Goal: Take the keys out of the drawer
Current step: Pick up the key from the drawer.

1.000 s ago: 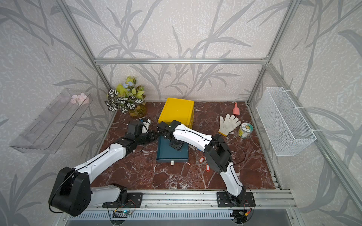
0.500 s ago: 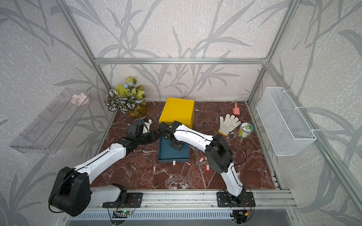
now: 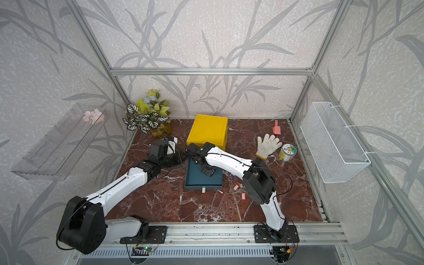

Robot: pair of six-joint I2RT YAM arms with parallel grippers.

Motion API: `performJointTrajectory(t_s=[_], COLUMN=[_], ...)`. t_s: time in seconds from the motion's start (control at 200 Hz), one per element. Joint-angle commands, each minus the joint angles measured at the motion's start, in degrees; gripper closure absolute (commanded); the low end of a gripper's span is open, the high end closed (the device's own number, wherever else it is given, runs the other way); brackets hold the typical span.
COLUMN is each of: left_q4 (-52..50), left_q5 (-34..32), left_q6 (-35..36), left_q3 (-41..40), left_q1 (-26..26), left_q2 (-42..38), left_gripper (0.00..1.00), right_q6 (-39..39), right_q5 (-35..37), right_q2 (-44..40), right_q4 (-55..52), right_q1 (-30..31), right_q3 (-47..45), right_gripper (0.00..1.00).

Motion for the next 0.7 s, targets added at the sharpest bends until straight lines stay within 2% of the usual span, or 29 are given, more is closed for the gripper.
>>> performJointTrajectory(t_s=[0.0,0.185,0.32,0.495,0.695], left_q4=[4.23,4.15,1.85,-4.87,-17.15], left_q5=[0.31,-1.96,-1.79,-3.22,1.30], left_q6=[0.42,0.58,0.43,0.57,3.08], left_q3=[2.60,2.52,1.83,-1.67,-3.38], left_q1=[-0.38,-0.33,-0.38,-0.23,-0.29], left_q2=[-1.34,-0.14,-2.10,-9.84,-20.74], left_gripper=[1.00,1.00,1.00,1.00,0.99], right_q6=[0.81,0.76,0.60,0.34,0.13], right_q5=[0.54,0.07,0.07,0.59,0.52], right_q2=[-2.18,-1.88,-0.93,-0.67,-0.06], right_q4=[0.59,1.22,0.61,0.65,0.17], right_q1=[0.11,0.13,0.13,0.13,0.06], right_q3=[-0.77,-0.77,0.36,0.55,1.34], right_gripper=[1.00,1.00,1.00,1.00,1.00])
